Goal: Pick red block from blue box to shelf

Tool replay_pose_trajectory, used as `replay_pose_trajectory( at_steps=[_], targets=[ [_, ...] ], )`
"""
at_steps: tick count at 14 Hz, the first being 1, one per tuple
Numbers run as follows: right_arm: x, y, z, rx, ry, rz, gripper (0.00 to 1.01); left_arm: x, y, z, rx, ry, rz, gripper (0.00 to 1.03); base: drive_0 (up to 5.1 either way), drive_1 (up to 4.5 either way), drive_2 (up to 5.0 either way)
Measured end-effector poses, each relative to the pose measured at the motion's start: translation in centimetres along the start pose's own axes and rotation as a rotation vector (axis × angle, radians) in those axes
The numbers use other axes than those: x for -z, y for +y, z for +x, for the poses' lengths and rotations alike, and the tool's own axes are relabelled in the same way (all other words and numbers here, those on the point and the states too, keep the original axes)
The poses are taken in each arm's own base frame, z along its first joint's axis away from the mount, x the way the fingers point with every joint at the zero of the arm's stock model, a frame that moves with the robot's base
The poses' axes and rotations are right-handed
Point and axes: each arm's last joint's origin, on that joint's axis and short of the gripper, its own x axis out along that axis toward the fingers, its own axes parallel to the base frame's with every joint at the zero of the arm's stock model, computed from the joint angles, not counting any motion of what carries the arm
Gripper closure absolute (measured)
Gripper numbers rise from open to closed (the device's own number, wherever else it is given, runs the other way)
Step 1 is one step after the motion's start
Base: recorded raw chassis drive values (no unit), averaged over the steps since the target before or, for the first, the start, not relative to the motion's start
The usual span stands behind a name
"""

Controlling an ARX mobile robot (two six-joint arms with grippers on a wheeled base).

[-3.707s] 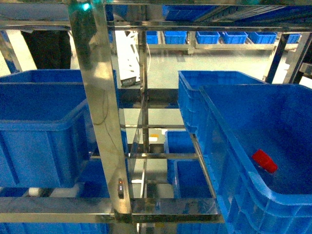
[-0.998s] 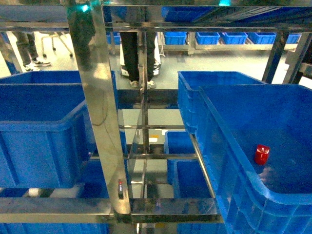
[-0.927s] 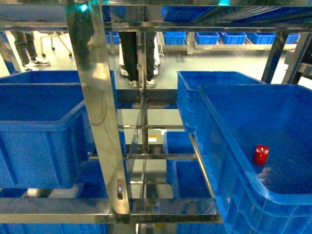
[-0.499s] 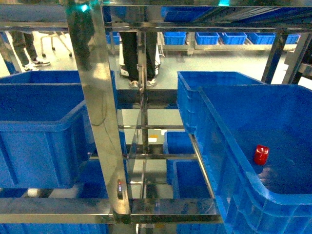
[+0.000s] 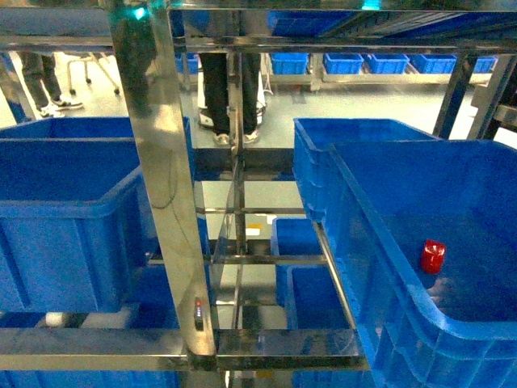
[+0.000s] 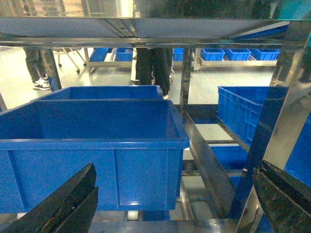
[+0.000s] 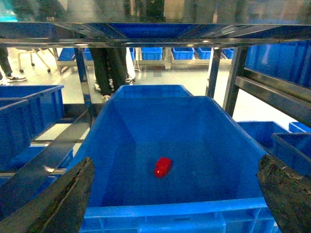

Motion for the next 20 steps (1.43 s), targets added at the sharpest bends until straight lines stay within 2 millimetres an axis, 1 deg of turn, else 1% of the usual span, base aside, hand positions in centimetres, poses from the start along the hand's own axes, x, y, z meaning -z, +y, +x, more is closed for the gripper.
replay_pose_trajectory(
  at_steps=[1, 20],
  targets=[
    [0.00, 0.00, 0.00, 0.000, 0.000, 0.000, 0.03, 0.00, 0.00, 0.00, 0.000, 0.000, 0.000, 0.05, 0.0, 0.00, 0.0],
    [0.00, 0.00, 0.00, 0.000, 0.000, 0.000, 0.03, 0.00, 0.00, 0.00, 0.000, 0.000, 0.000, 0.05, 0.0, 0.00, 0.0]
  ],
)
